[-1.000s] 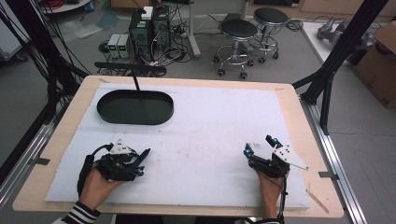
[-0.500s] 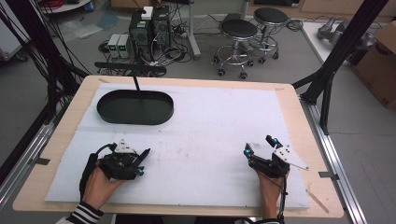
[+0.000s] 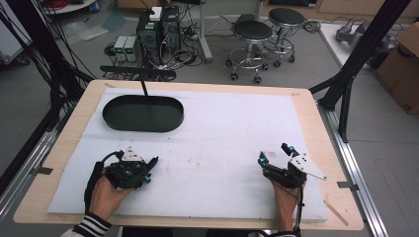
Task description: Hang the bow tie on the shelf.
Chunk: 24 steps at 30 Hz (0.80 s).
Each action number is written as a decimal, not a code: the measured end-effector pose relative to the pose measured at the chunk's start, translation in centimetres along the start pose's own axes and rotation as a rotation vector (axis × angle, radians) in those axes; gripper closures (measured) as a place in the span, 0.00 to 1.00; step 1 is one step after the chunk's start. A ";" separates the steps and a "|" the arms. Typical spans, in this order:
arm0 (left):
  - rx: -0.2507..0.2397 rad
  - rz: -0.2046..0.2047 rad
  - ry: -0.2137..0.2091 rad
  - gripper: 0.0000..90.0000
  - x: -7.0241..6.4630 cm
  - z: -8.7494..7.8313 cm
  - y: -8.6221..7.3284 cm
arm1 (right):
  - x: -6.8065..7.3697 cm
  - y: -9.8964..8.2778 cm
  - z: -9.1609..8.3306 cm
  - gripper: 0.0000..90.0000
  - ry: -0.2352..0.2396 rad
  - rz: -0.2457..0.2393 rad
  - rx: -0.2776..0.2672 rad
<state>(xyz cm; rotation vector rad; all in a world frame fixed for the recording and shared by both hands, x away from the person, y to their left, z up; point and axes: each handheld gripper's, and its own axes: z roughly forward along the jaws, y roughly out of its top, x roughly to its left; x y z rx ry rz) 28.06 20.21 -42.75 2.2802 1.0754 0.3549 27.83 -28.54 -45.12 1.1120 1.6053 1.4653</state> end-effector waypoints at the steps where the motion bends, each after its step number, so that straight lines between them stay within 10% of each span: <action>1: -0.004 0.001 0.001 0.68 0.0 0.0 0.0 | 0.0 0.0 0.0 0.12 0.001 0.001 0.001; 24: -0.057 0.016 -0.030 0.81 0.3 -0.4 -0.1 | 0.0 0.0 0.0 0.12 0.000 -0.002 0.001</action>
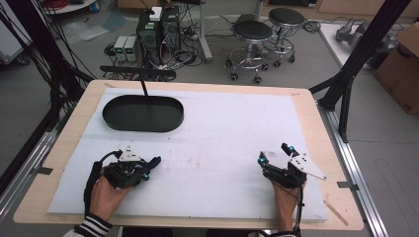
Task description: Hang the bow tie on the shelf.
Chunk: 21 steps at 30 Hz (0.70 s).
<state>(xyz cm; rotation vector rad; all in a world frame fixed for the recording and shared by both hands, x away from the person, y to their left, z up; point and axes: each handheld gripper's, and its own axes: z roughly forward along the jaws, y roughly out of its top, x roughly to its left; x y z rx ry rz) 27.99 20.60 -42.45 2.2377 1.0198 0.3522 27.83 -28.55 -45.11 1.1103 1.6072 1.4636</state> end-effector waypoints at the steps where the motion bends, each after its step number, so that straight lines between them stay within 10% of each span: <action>1: -0.012 0.000 -0.002 0.81 0.0 -0.1 0.0 | 0.0 0.0 0.0 0.12 0.000 0.001 0.000; 21: -0.280 -0.015 0.043 0.81 1.1 -2.7 0.3 | 0.0 0.0 0.0 0.12 -0.002 -0.003 0.001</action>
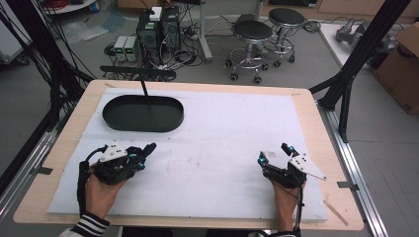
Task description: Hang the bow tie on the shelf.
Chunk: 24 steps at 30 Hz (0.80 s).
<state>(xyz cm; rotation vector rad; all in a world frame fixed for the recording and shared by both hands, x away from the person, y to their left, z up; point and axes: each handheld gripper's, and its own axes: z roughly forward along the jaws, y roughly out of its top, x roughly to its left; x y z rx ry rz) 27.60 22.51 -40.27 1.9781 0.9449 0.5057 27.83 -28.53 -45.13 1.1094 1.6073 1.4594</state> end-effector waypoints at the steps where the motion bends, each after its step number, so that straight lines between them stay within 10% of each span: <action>1: -0.018 0.001 0.005 0.81 0.0 -0.1 0.2 | 0.0 0.0 0.0 0.12 -0.001 0.001 0.001; 24: -0.243 -0.060 0.009 0.81 2.1 -1.0 4.1 | 0.1 0.0 0.0 0.12 0.001 0.003 0.003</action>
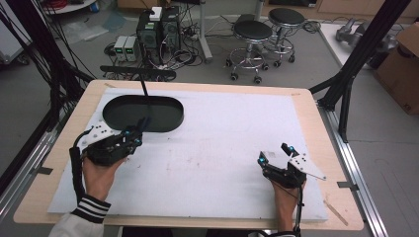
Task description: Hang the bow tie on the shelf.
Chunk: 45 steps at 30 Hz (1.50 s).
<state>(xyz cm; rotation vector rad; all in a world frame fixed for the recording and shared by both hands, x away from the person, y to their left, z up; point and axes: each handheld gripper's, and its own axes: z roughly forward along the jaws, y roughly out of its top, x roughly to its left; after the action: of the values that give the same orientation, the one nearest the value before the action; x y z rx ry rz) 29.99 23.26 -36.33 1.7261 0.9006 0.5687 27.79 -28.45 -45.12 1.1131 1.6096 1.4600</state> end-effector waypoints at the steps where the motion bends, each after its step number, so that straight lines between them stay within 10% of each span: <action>1: -0.003 -0.005 -0.002 0.81 0.1 0.1 0.2 | 0.0 0.0 0.0 0.12 -0.001 -0.002 -0.002; 45: -0.100 0.042 0.096 0.81 4.4 6.4 8.5 | 0.0 0.0 0.0 0.12 -0.004 -0.008 0.002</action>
<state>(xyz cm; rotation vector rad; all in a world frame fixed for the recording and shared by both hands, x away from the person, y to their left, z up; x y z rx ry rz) 39.90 21.70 -30.68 1.6418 0.8901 0.7175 27.84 -28.43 -45.11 1.1084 1.6113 1.4501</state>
